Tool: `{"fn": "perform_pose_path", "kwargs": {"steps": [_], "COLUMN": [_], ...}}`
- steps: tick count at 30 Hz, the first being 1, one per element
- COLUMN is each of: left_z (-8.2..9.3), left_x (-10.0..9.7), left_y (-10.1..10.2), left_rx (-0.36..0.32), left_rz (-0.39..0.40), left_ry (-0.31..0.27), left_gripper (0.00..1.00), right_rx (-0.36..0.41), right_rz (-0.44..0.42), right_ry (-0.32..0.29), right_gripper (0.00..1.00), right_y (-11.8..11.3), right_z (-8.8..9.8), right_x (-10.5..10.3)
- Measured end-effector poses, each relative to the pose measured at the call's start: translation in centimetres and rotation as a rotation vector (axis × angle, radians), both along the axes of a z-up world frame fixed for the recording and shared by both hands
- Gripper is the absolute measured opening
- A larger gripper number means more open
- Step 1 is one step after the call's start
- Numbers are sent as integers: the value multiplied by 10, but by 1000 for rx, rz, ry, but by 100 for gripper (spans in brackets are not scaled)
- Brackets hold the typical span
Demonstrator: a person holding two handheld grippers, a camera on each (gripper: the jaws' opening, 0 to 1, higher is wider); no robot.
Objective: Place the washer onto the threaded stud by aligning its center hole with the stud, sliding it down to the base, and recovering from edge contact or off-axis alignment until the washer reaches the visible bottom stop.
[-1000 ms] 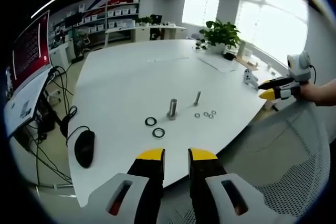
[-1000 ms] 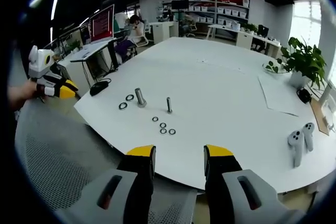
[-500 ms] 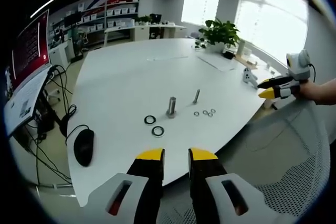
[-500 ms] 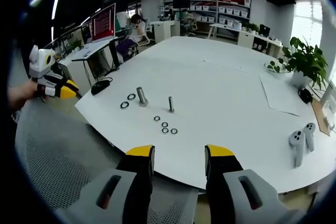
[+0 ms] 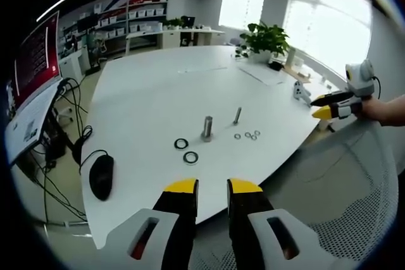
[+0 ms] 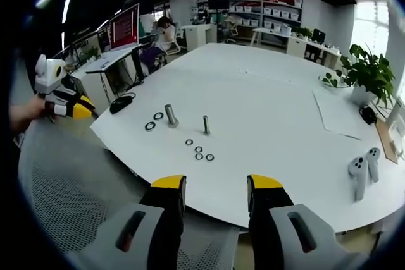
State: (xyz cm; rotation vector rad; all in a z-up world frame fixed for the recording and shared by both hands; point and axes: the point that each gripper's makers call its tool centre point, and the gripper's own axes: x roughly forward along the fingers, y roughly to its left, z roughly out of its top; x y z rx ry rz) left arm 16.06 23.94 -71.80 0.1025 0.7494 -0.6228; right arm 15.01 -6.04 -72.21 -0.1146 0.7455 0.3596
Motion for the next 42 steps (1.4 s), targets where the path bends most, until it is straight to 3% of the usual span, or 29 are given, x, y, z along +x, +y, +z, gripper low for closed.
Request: {"fn": "perform_pose_path", "kwargs": {"steps": [17, 37, 42], "left_z": [-1, -2, -2], "left_x": [1, -1, 0], "left_y": [1, 0, 2], "left_rx": [6, 27, 37], "left_rz": [8, -2, 8], "left_ry": [3, 1, 2], "left_gripper": [16, 16, 16], "right_rx": [-5, 41, 67], "right_rz": [6, -15, -8], "right_ry": [17, -10, -39], "right_gripper": [41, 39, 39], "right_y": [0, 0, 2], "right_z": [-3, 2, 8], "right_x": [-1, 0, 3]}}
